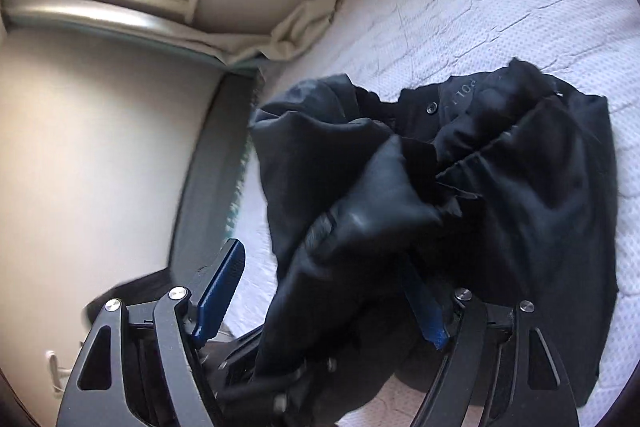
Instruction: Fold large clothes
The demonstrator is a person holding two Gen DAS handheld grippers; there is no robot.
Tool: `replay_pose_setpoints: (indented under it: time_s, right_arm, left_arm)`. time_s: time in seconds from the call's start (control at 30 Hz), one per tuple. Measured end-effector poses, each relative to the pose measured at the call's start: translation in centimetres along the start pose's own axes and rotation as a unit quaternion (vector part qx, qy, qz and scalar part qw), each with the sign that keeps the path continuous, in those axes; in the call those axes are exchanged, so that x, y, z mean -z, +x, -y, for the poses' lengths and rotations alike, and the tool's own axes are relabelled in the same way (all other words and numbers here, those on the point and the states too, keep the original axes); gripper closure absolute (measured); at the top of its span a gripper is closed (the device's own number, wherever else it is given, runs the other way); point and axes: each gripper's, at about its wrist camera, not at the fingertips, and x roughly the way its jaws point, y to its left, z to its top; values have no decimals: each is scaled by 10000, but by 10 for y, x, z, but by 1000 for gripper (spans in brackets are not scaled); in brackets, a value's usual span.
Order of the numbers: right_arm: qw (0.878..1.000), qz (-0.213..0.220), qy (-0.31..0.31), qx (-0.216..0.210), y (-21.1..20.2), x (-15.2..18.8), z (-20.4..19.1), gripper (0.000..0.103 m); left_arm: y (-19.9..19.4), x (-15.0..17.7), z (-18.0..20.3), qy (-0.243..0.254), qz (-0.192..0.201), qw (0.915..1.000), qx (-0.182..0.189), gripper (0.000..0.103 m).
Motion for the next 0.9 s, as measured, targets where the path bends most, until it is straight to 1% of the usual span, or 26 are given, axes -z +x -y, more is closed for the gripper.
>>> replay_pose_setpoints:
  time_s: [0.07,0.1,0.13,0.2,0.23,0.3,0.33,0.4,0.53,0.57,0.63,0.77,0.9]
  right_arm:
    - [9997,-119,-95,202,17,-6,-2,26]
    - [9991,-222,-179,316,25,-9,-1,31]
    - [9987,-291,-205,374,24,0,-2,36]
    - [9975,-509,-225,441,35,-2,4,49]
    - [9971,-550,-249,463,37,-3,5,53]
    - [9965,-584,-300,518,27,1,10,64]
    - [9962,-571,-326,567,24,2,9,67]
    - [9960,-519,-357,636,19,3,11,75]
    - [9975,-393,-188,556,13,4,19,79]
    - [9979,-367,-128,523,10,4,22,79]
    - [9986,-305,1,426,6,4,27,80]
    - [9992,-204,225,250,5,1,34,81]
    - [9993,-111,313,198,5,-1,36,81]
  left_arm:
    - [3,-2,5,78,-16,9999,-67,63]
    - [5,-2,6,108,-25,9999,-94,62]
    - [5,-2,7,127,-45,9999,-108,61]
    - [9,-3,8,168,-127,9997,-122,58]
    - [10,-4,8,191,-153,9996,-112,58]
    - [10,-5,9,260,-201,9995,-38,52]
    - [8,-4,9,280,-225,9993,33,51]
    - [2,-5,11,355,-234,9989,175,43]
    - [-28,6,14,778,-85,9965,277,33]
    - [-35,9,14,843,-38,9961,268,28]
    - [-56,24,8,968,107,9948,293,26]
    - [-81,57,-14,1021,375,9936,288,20]
    - [-80,97,-41,850,471,9953,-25,20]
